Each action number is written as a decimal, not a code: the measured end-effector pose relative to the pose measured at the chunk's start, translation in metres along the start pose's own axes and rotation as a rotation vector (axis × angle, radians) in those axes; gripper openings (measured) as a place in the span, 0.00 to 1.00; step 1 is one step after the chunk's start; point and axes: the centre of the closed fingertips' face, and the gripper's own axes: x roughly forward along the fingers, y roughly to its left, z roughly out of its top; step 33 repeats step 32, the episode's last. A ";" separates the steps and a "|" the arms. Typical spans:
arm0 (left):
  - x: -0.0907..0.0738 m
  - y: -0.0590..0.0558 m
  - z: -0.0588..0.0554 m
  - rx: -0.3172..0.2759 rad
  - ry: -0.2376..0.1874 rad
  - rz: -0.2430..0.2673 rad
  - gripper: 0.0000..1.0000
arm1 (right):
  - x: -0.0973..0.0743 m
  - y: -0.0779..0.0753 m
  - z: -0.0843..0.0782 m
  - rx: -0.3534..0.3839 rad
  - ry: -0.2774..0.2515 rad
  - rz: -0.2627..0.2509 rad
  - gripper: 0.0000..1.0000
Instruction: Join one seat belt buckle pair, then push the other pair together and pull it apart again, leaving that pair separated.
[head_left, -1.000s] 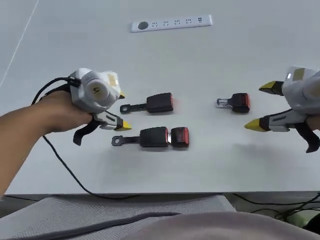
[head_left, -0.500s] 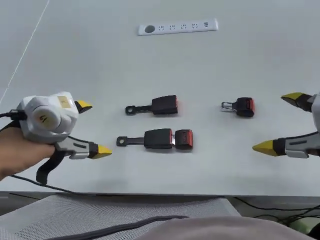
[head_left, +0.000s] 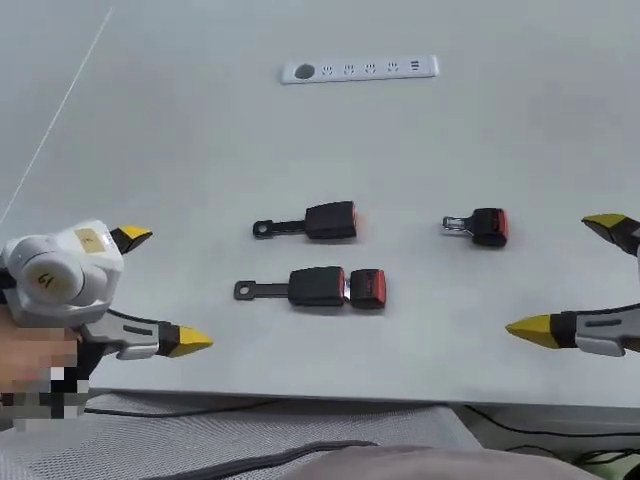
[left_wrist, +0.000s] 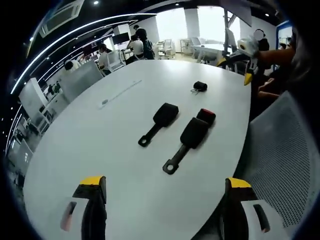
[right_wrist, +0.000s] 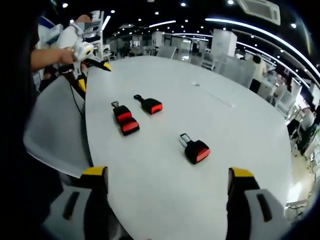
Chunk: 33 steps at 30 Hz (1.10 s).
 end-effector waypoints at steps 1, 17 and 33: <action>0.000 0.000 0.000 0.000 -0.002 0.001 1.00 | 0.000 0.000 0.000 -0.002 -0.001 -0.004 1.00; 0.000 -0.007 -0.001 -0.013 -0.006 -0.007 1.00 | -0.006 -0.004 0.006 0.027 -0.025 -0.037 1.00; -0.006 -0.013 -0.001 -0.005 -0.005 -0.003 1.00 | -0.004 0.004 0.009 0.027 -0.031 -0.017 1.00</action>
